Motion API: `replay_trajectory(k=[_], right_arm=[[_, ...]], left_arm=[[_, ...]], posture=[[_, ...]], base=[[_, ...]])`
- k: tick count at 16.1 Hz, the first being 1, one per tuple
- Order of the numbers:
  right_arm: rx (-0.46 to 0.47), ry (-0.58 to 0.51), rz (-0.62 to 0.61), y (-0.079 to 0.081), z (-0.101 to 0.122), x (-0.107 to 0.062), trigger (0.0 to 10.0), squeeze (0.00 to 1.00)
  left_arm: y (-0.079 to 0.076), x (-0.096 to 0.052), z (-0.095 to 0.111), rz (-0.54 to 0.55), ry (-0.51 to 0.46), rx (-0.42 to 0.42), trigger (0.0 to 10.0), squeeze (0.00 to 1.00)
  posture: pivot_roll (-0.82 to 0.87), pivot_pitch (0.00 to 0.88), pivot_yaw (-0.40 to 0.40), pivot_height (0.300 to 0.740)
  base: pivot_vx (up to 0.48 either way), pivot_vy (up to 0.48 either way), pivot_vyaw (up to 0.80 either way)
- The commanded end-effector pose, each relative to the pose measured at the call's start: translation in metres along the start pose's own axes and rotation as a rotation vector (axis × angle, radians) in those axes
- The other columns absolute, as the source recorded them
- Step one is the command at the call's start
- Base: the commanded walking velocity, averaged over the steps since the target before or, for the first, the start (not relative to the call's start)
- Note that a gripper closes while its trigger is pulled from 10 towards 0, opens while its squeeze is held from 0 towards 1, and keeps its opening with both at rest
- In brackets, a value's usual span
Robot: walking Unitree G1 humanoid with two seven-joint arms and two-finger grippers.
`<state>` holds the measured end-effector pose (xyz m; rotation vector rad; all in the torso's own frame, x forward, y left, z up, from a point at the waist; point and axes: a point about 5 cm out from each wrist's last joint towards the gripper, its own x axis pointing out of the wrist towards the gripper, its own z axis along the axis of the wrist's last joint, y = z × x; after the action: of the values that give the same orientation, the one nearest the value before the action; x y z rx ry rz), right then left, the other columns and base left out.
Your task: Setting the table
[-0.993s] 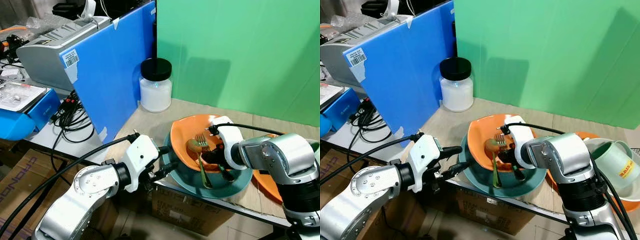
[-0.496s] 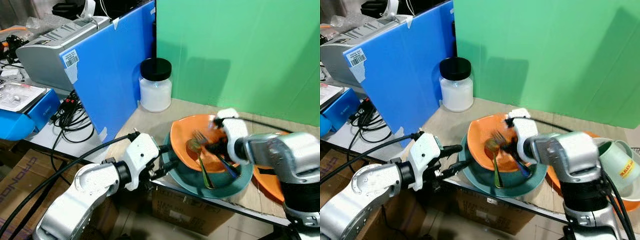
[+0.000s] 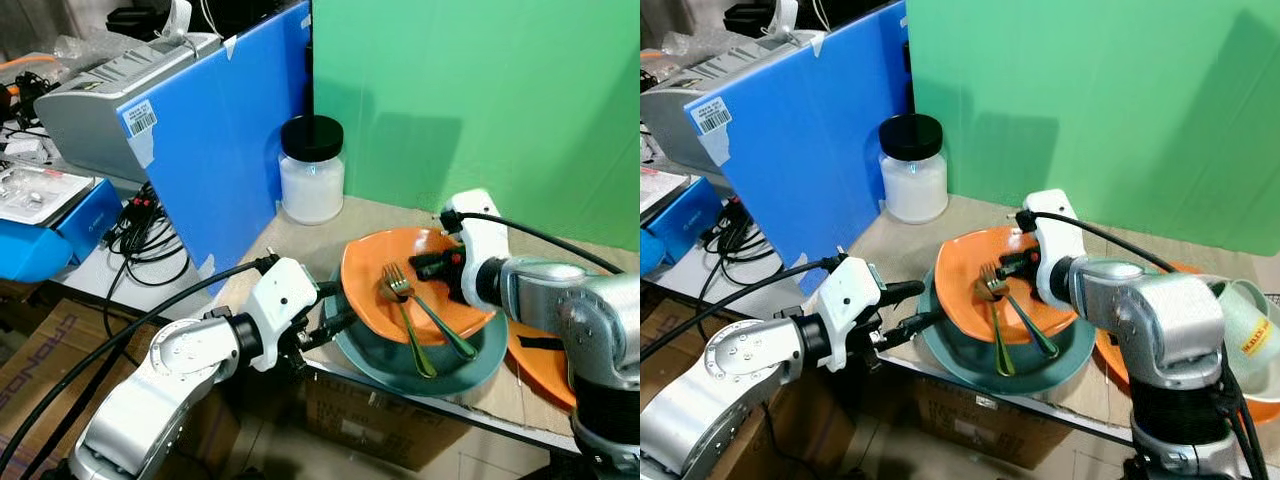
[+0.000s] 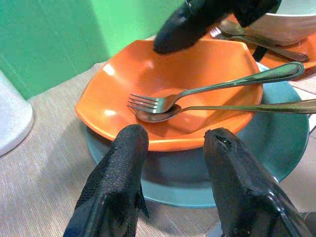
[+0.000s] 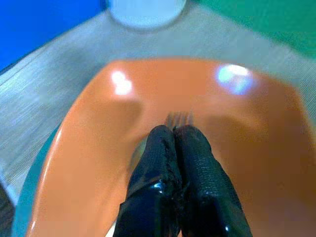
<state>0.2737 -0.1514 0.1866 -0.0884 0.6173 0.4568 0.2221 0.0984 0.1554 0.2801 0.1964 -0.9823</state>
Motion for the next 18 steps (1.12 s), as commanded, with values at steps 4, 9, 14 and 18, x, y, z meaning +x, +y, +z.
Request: replay_trajectory(k=[4,9,14,18], right_arm=[[-0.034,0.064,0.009,0.007,-0.001,-0.001,10.0,1.0],[-0.046,0.15,-0.022,0.009,-0.011,0.006,10.0,1.0],[-0.071,0.198,-0.016,0.011,-0.015,0.008,10.0,1.0],[-0.089,0.242,-0.052,0.008,-0.02,0.011,10.0,1.0]], left_arm=[[0.0,0.0,-0.001,0.003,0.013,0.018,10.0,0.0],[-0.002,0.0,-0.002,-0.004,0.021,0.018,10.0,0.0],[-0.005,-0.001,-0.003,-0.004,0.025,0.012,10.0,0.0],[-0.005,-0.002,-0.004,-0.009,0.026,0.014,10.0,0.0]], posture=[[0.04,0.0,0.022,0.74],[0.04,0.0,0.009,0.74],[0.04,0.0,0.002,0.74],[0.04,0.0,0.004,0.74]], base=[[0.0,0.0,0.0],[0.0,0.0,0.0],[0.0,0.0,0.0],[0.0,0.0,0.0]])
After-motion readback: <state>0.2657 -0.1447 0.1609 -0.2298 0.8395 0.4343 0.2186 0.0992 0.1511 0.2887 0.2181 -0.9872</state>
